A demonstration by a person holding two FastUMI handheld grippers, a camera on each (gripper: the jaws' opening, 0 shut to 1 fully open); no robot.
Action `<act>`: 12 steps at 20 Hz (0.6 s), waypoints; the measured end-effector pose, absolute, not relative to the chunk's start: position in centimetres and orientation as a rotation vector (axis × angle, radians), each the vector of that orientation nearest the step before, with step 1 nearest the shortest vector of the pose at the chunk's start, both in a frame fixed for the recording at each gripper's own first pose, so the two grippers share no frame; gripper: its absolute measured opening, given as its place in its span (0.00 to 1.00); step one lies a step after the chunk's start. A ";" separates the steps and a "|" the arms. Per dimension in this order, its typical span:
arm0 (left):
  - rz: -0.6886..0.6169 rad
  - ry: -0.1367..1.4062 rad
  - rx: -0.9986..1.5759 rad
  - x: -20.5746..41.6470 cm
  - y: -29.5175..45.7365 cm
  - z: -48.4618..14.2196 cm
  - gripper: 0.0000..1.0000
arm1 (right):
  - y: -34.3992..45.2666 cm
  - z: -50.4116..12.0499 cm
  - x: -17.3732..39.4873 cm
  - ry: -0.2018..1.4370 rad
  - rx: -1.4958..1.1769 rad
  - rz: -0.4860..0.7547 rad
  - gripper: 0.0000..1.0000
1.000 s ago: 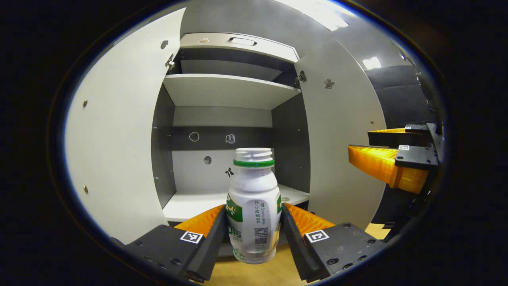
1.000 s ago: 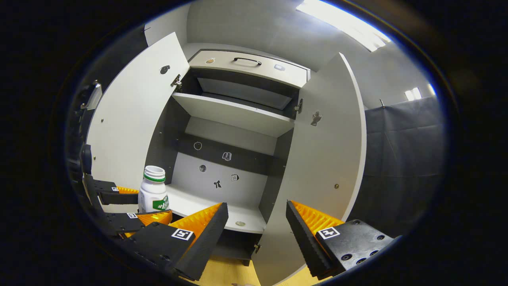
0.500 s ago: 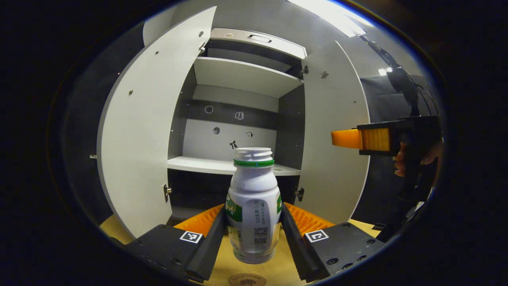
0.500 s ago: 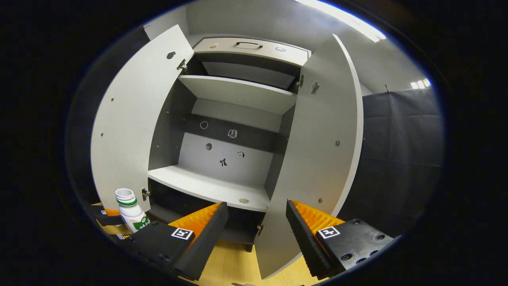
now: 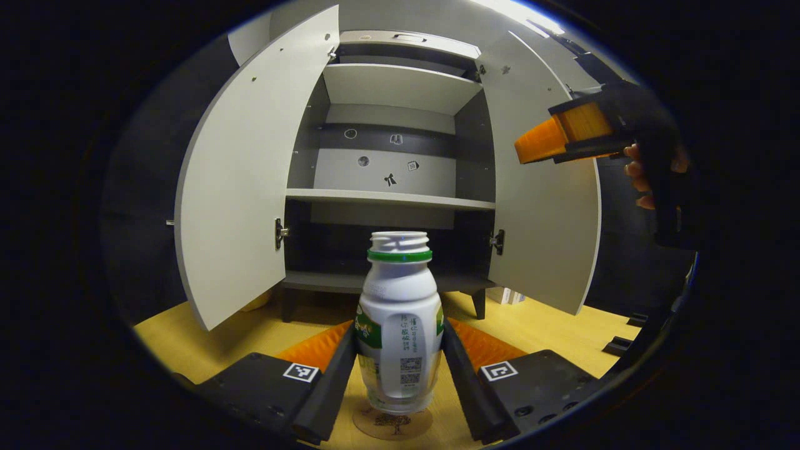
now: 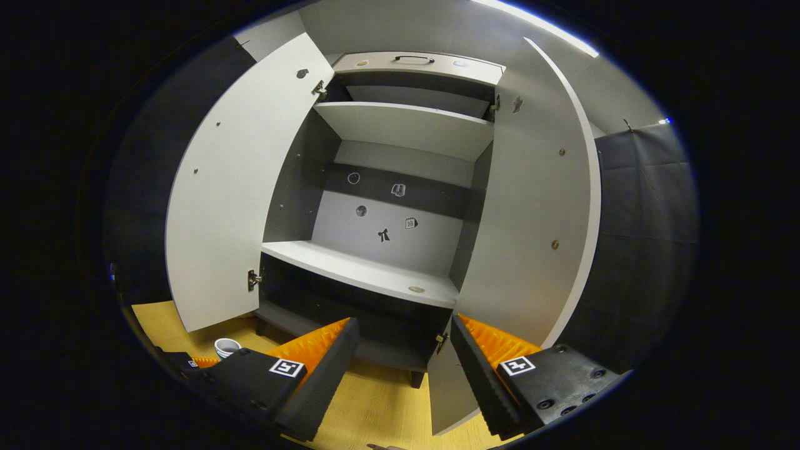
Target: Grasp the bottle in the cabinet with the left hand and place it on the coaster, then close the right door with the right hand and the left door with the left hand.
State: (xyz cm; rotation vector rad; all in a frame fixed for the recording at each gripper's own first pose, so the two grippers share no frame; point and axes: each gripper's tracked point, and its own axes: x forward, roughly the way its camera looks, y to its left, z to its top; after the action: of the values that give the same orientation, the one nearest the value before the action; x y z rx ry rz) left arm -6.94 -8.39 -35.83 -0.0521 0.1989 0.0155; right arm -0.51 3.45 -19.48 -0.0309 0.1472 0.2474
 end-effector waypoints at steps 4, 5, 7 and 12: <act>0.034 0.218 -0.035 -7.9 -8.9 -38.5 0.79 | 3.7 -21.7 -0.7 0.173 -0.025 0.269 0.98; 0.046 0.215 -0.013 -8.1 -8.7 -38.7 0.79 | 3.7 -22.2 -0.8 0.181 -0.026 0.271 0.98; 0.053 0.216 0.003 -8.1 -8.4 -39.2 0.79 | 3.6 -22.8 -0.9 0.193 -0.025 0.273 0.98; 0.058 0.236 -0.023 -8.7 -8.3 -40.6 0.79 | 3.8 -23.0 -1.4 0.195 -0.024 0.287 0.98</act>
State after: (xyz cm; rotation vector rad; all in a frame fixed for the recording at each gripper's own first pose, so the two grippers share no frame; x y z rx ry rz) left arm -8.74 -8.26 -40.59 -0.0229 0.2362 0.0584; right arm -1.39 3.79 -23.04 -0.0237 0.1949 0.2866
